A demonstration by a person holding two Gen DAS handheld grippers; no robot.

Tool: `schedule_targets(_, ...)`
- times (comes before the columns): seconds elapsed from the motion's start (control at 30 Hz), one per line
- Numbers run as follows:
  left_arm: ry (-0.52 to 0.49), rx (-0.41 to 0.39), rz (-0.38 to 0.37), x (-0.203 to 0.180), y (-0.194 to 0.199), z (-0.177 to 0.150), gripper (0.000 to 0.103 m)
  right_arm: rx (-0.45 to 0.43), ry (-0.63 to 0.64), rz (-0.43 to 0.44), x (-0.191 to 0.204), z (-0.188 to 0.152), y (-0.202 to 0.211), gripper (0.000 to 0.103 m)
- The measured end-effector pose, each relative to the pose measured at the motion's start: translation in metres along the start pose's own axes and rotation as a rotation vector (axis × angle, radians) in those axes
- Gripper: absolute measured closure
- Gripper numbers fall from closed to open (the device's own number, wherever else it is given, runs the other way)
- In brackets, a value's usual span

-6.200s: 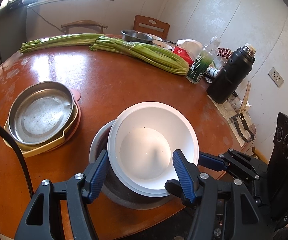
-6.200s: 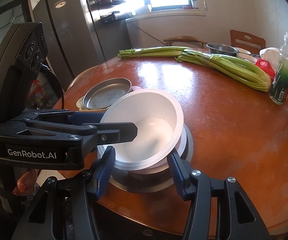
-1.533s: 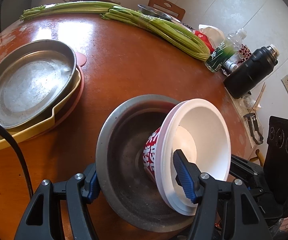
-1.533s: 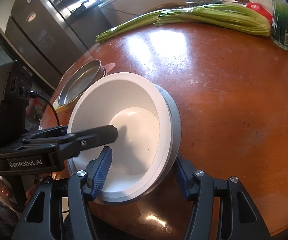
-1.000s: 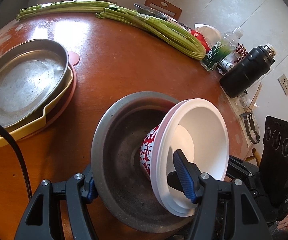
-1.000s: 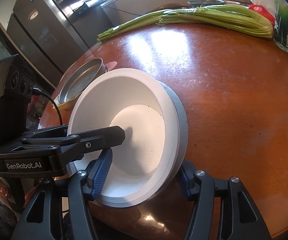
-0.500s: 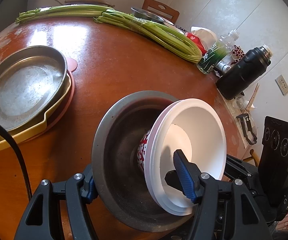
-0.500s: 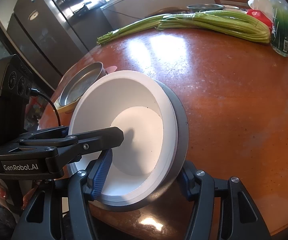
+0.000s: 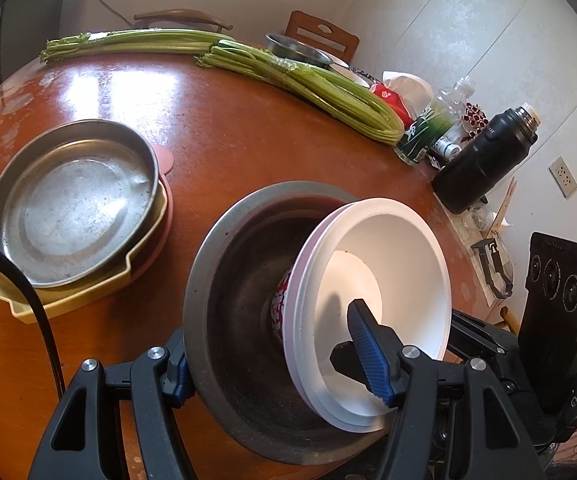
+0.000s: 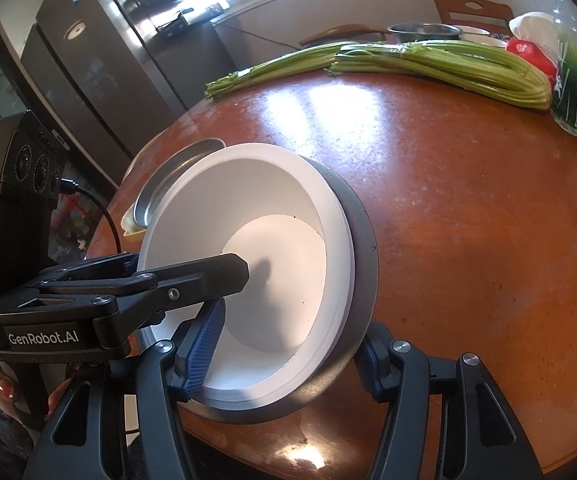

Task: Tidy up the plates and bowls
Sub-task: 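Lift the filled steel bowl with the left tool toward the silver tray stack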

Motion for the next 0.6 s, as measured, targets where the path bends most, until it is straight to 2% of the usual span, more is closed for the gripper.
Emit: schedule_targets(0.6,0.014,-0.06,-0.014,0.011,0.023,0.022,0.038,-0.012,0.063,-0.011,0.021,0.033,-0.004,0.04)
Point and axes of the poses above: each gripper's, at about its wrist camera, not at the fingertips, and y roughly against the way its jaws point, x to its left, z to its top, the point moved 10 cm from there along -y, roughly the way its jaws point, and after that the axes turned 14 degrees about y, right-handed, at the moved point
